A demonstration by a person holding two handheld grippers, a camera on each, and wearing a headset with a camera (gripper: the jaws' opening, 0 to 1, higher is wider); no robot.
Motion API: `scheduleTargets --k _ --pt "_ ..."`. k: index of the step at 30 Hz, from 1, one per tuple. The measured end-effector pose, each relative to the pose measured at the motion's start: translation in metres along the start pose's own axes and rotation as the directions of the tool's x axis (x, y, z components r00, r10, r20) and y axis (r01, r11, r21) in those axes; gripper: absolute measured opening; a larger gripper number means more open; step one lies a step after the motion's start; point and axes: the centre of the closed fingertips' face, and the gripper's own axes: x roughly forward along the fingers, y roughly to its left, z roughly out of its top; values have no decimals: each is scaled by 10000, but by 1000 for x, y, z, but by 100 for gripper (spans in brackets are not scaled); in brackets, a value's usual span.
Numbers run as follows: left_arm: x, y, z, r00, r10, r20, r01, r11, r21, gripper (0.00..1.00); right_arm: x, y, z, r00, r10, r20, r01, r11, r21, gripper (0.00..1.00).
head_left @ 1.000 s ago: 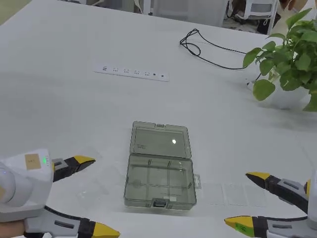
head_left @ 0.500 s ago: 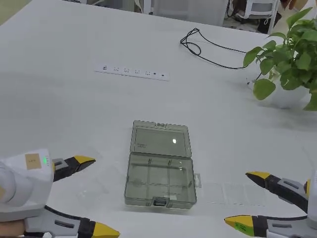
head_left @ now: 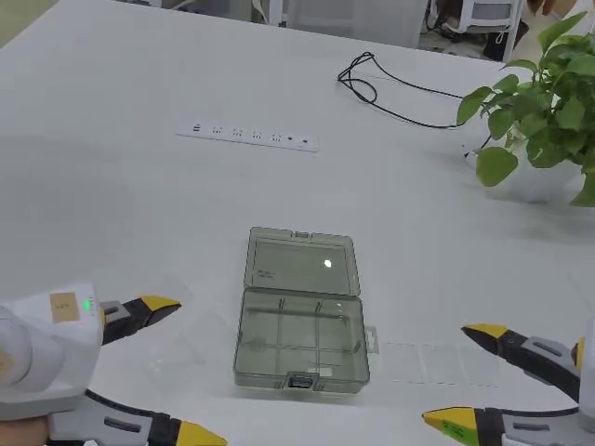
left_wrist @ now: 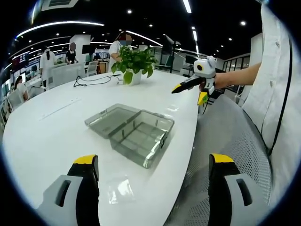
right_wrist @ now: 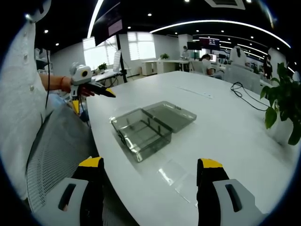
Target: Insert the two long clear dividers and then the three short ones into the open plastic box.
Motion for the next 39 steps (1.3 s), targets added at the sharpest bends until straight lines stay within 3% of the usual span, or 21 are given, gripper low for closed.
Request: scheduleTargets --k 39 --pt "0 4 1 10000 64 -38 -65 9999 -110 98 1 -3 3 9999 -4 121 3 10000 57 81"
